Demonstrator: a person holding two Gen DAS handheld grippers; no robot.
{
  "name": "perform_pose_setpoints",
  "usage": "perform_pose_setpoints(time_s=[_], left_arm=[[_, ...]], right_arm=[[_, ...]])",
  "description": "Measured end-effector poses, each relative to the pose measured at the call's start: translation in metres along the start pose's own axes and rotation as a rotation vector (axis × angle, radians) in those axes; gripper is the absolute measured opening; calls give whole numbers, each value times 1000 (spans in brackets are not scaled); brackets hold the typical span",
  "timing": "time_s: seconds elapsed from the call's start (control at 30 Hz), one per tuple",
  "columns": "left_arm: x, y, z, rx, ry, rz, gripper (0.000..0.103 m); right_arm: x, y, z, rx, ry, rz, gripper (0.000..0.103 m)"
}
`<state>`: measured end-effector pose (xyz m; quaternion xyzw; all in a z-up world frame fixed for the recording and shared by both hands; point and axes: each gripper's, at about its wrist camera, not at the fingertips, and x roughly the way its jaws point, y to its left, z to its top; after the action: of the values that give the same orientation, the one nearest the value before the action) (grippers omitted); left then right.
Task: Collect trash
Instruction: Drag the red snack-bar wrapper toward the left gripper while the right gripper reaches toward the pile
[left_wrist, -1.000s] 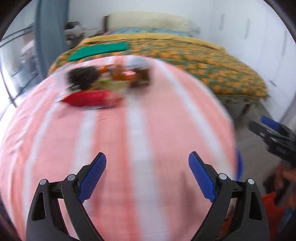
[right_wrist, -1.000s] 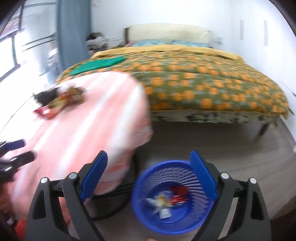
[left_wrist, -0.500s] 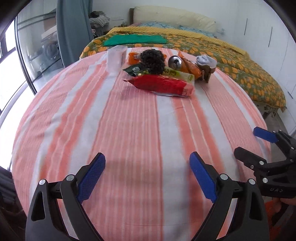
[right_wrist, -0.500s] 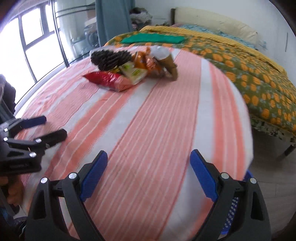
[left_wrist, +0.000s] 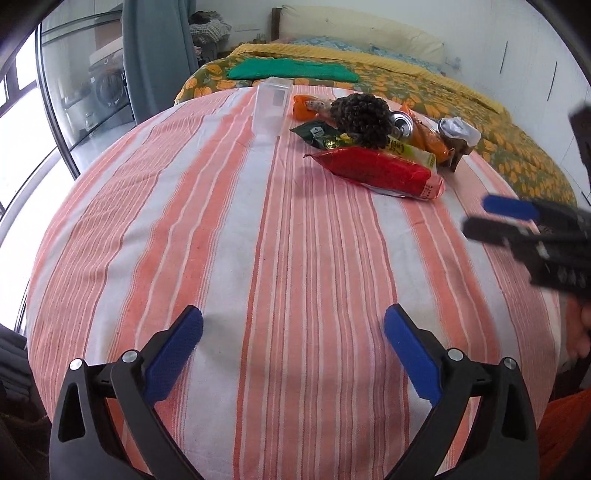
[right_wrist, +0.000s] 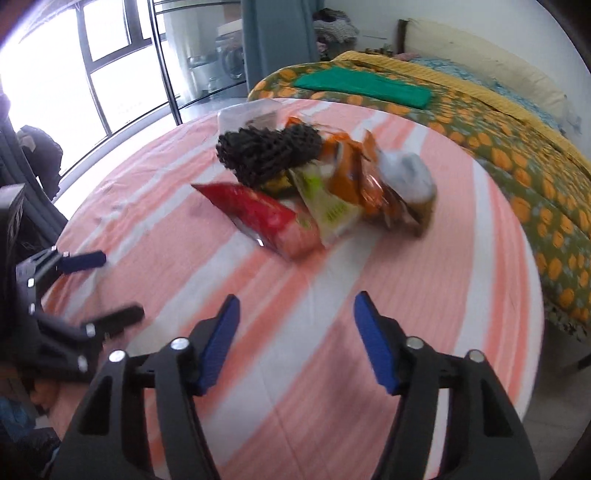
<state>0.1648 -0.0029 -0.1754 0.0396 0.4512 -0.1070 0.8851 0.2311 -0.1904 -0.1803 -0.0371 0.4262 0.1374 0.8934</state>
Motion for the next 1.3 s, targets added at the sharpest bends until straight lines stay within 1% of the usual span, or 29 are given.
perform_pose_setpoints(time_s=[0.1, 0.13, 0.17, 0.2, 0.27, 0.3, 0.33, 0.37, 0.4, 0.43, 0.47, 0.5, 0.57, 0.63, 0.73, 0.77, 0.8, 0.87, 0.93, 0.97, 1.03, 1.1, 1.17, 1.23, 1.3], left_arm=[[0, 2, 0, -10, -5, -13, 97], [0, 2, 0, -14, -7, -17, 97], [0, 3, -1, -16, -8, -19, 97], [0, 3, 0, -16, -8, -19, 97], [0, 3, 0, -18, -10, -22, 97], [0, 4, 0, -20, -11, -25, 97], [0, 4, 0, -23, -13, -28, 97], [-1, 5, -1, -29, -16, -34, 97], [-2, 6, -1, -34, -19, -40, 97], [-2, 6, -2, -37, -21, -43, 97], [-2, 6, -2, -39, -22, -45, 97], [-2, 5, -2, -38, -22, -45, 97], [-2, 4, -2, -34, -20, -39, 97], [-2, 3, -2, -32, -20, -41, 97], [-4, 5, -1, -46, -27, -67, 97], [-4, 6, 0, -53, -28, -78, 97], [-5, 6, 3, -73, -31, -103, 97], [-6, 4, 15, -124, -33, -161, 97], [-7, -6, 30, -137, -46, -172, 97], [-7, -13, 39, -132, -58, -167, 97], [1, -29, 59, -112, -73, -119, 97], [17, -38, 74, -123, -63, -61, 97], [31, -40, 84, -144, -45, -27, 96], [42, -41, 88, -139, -13, -1, 89], [49, -39, 88, -129, 13, 1, 82]], right_arm=[[16, 0, 22, 36, 2, 14, 57], [20, -1, 26, 46, 9, 12, 55], [24, -1, 28, 54, 14, 10, 50], [28, 0, 31, 57, 21, 26, 49], [33, 7, 33, 50, 42, 85, 48], [33, 12, 32, 57, 51, 170, 47], [31, 16, 30, 79, 52, 294, 47], [23, 21, 27, 91, 36, 440, 47], [17, 24, 25, 82, 21, 489, 47], [9, 27, 22, 64, 6, 519, 47], [4, 28, 19, 55, 0, 517, 47], [-1, 26, 15, 52, 0, 472, 47], [-6, 22, 7, 33, 2, 348, 48], [-7, 22, -6, -49, 20, 119, 48], [-4, 11, -23, -48, 48, -18, 48], [-2, 9, -27, -45, 55, -54, 55], [-3, 5, -32, -35, 43, -76, 59], [-2, -4, -36, 2, 24, -81, 65], [-1, -8, -38, 26, 8, -78, 68], [1, -8, -40, 37, -8, -80, 70], [-1, -8, -42, 41, -19, -85, 70], [-1, -9, -43, 47, -23, -84, 71], [0, -10, -40, 52, -28, -91, 70], [-1, -9, -40, 59, -32, -106, 70], [-2, -11, -42, 70, -33, -104, 70]])
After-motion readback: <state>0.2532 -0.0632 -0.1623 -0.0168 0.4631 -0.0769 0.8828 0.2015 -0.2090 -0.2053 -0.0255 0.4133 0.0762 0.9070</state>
